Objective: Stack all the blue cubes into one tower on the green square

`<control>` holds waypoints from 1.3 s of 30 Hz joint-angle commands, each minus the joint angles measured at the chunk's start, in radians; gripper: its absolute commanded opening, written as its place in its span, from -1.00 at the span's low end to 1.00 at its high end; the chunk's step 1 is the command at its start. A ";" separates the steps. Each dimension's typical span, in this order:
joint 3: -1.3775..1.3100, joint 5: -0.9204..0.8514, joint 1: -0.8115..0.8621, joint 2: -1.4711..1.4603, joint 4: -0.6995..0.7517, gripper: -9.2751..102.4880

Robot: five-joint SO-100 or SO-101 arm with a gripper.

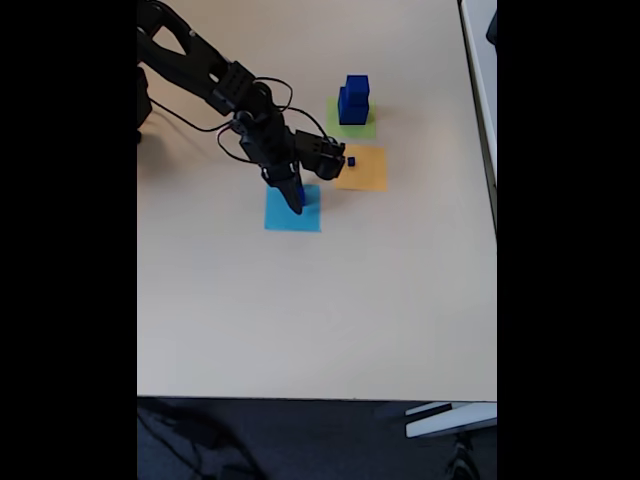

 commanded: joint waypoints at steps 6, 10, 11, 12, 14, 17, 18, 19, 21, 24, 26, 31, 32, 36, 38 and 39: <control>-0.003 -0.018 0.009 0.097 -0.018 -0.73; -0.003 -0.020 0.006 0.097 -0.018 -0.83; -0.003 -0.020 0.006 0.097 -0.018 -0.83; -0.003 -0.020 0.003 0.100 -0.018 -0.83; -0.008 -0.020 -0.002 0.101 -0.017 -0.84; -0.041 -0.021 -0.017 0.107 -0.002 -0.84; -0.063 -0.018 -0.023 0.109 0.015 -0.84; -0.089 -0.009 -0.031 0.109 0.035 -0.84; -0.127 0.020 -0.048 0.120 0.060 -0.84; -0.196 0.072 -0.080 0.147 0.115 -0.84; -0.267 0.100 -0.100 0.149 0.169 -0.84; -0.403 0.186 -0.144 0.123 0.262 -0.84; -0.420 0.201 -0.155 0.118 0.270 -0.84; -0.482 0.264 -0.207 0.094 0.304 -0.84; -0.486 0.316 -0.238 0.086 0.304 -0.84; -0.488 0.345 -0.256 0.081 0.304 -0.84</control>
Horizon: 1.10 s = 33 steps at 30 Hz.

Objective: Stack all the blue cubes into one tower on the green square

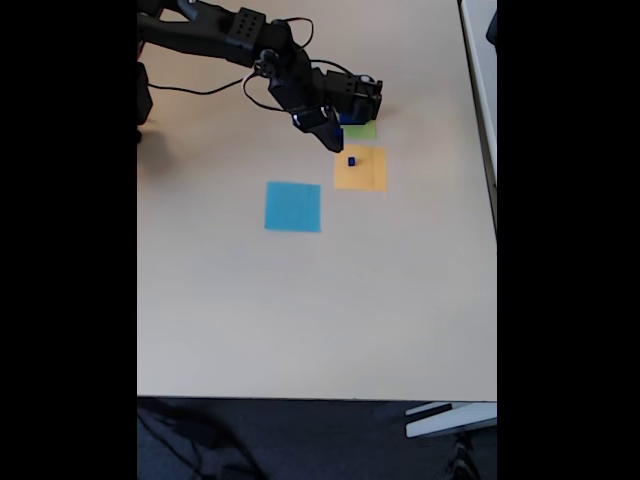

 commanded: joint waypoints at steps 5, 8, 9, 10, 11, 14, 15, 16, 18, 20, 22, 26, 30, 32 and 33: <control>-0.121 0.124 -0.101 0.005 0.008 -0.84; -0.172 0.129 -0.120 -0.020 0.011 -0.84; -0.189 0.135 -0.126 -0.028 0.015 -0.84; -0.204 0.137 -0.132 -0.034 0.017 -0.84; -0.221 0.138 -0.140 -0.043 0.021 -0.84; -0.281 0.155 -0.161 -0.071 0.041 -0.84; -0.302 0.156 -0.167 -0.080 0.048 -0.84; -0.325 0.166 -0.176 -0.089 0.057 -0.84; -0.360 0.184 -0.192 -0.104 0.075 -0.84; -0.379 0.196 -0.206 -0.110 0.080 -0.84; -0.408 0.209 -0.216 -0.120 0.095 -0.84; -0.436 0.222 -0.232 -0.124 0.106 -0.84; -0.476 0.218 -0.245 -0.147 0.115 -0.84; -0.489 0.222 -0.252 -0.161 0.120 -0.84; -0.497 0.219 -0.255 -0.167 0.123 -0.84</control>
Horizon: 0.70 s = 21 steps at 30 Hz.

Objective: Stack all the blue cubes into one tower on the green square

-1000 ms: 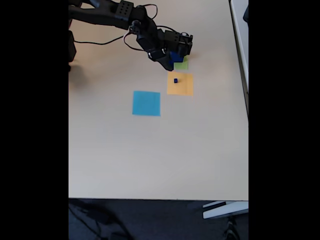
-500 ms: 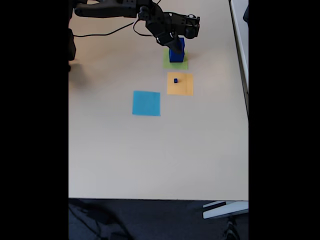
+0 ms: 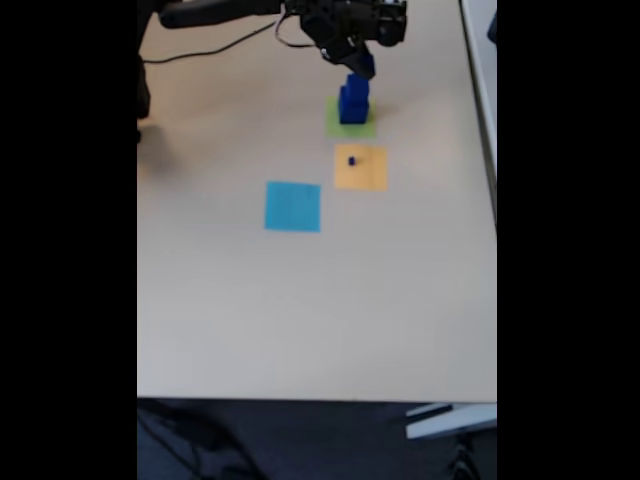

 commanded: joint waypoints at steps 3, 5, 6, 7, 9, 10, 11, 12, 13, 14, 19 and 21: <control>-0.124 0.003 -0.017 -0.020 0.044 -0.84; -0.135 0.000 -0.021 -0.029 0.060 -0.84; -0.141 -0.003 -0.025 -0.034 0.069 -0.84; -0.150 -0.002 -0.029 -0.040 0.086 -0.84; -0.160 -0.002 -0.037 -0.049 0.100 -0.84; -0.163 -0.002 -0.040 -0.051 0.106 -0.84; -0.163 0.002 -0.041 -0.054 0.112 -0.84; -0.166 0.003 -0.043 -0.058 0.118 -0.84; -0.179 0.002 -0.043 -0.067 0.130 -0.84; -0.196 0.002 -0.044 -0.077 0.141 -0.84; -0.212 -0.003 -0.051 -0.100 0.150 -0.84; -0.222 -0.006 -0.051 -0.107 0.152 -0.84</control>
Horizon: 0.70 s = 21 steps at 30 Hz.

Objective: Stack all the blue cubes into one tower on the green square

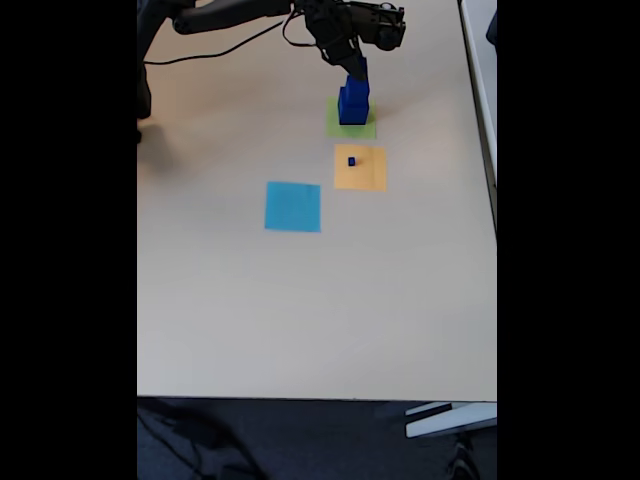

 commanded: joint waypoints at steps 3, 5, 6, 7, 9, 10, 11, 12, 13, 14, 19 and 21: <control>-0.097 -0.015 -0.009 0.002 0.006 -0.84; -0.112 -0.018 -0.009 -0.014 0.006 -0.84; -0.118 -0.017 -0.009 -0.018 0.006 -0.84; -0.121 -0.015 -0.009 -0.021 0.006 -0.84; -0.126 -0.014 -0.009 -0.026 0.006 -0.84; -0.127 -0.015 -0.009 -0.028 0.005 -0.84; -0.129 -0.015 -0.009 -0.028 0.005 -0.84; -0.129 -0.015 -0.009 -0.029 0.005 -0.84; -0.129 -0.015 -0.011 -0.031 0.005 -0.84; -0.132 -0.015 -0.011 -0.034 0.005 -0.84; -0.133 -0.014 -0.012 -0.041 0.003 -0.84; -0.143 -0.018 -0.012 -0.048 0.003 -0.84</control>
